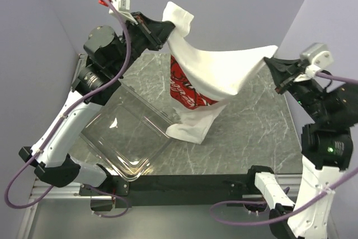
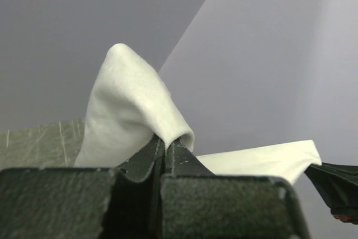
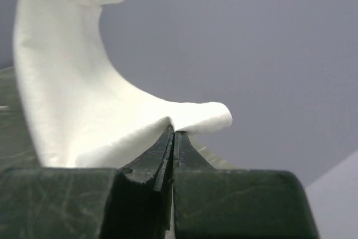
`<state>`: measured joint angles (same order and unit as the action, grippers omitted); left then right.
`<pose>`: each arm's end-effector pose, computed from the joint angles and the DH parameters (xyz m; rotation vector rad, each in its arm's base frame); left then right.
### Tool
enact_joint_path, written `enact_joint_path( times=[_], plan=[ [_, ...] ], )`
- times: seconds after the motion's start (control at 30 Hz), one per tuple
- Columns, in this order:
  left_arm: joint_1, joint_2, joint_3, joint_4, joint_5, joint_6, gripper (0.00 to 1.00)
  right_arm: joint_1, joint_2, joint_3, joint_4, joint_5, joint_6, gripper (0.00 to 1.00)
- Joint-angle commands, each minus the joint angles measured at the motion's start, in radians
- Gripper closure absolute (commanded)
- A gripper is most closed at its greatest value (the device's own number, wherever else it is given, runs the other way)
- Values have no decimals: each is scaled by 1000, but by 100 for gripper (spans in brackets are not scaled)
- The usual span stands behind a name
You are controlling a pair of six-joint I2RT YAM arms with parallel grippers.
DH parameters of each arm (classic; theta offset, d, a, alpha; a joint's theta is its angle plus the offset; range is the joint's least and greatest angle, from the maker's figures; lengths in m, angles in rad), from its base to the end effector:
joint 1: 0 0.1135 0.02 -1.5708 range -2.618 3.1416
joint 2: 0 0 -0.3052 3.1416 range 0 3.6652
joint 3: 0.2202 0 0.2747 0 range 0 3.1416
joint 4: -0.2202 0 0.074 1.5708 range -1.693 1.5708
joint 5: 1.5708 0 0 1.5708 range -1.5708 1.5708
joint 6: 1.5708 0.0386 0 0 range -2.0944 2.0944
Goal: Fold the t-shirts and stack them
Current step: Move the tshirt to the center of the board
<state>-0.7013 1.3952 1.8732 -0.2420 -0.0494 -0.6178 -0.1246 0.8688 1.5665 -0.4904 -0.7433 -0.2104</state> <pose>0.2201 -0.1834 0.6169 0.0148 1.4177 -1.0742 0.0926 0.0147 0.5858 -0.6703 1.2548 0.2294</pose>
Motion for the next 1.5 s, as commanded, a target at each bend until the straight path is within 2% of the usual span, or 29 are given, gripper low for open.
enact_joint_path(
  times=[0.0, 0.23, 0.4, 0.77, 0.87, 1.03, 1.13, 1.23, 1.27, 1.4, 1.47],
  plan=[
    [-4, -64, 15, 156, -18, 52, 99, -12, 15, 107, -83, 174, -64, 100],
    [-4, -111, 56, 283, -18, 84, 99, -17, 104, 496, -111, 459, 3, 100],
    [-4, -153, 69, 322, -55, 112, 99, -17, 107, 560, -89, 564, 16, 100],
    [-4, -139, 17, 282, -101, 144, 100, -17, 32, 402, -79, 581, 17, 100],
    [-4, -64, 37, 268, -81, 127, 99, -17, 1, 330, -77, 598, -1, 100],
    [-4, 125, 56, 303, 31, 53, 99, -17, -114, 42, -74, 588, -43, 100],
    [-23, 244, 93, 319, 156, -16, 99, -17, -178, -153, -76, 512, -82, 100],
    [-75, 344, 138, 296, 243, -17, 99, -17, -214, -327, -97, 317, -98, 100],
    [-90, 378, 148, 285, 268, -1, 99, -17, -220, -370, -102, 183, -103, 100],
    [-142, 422, 190, 202, 269, 49, 99, -14, -193, -543, -91, -54, -99, 100],
    [-150, 401, 166, 172, 241, 67, 99, -1, -169, -568, -96, -109, -89, 100]
  ],
)
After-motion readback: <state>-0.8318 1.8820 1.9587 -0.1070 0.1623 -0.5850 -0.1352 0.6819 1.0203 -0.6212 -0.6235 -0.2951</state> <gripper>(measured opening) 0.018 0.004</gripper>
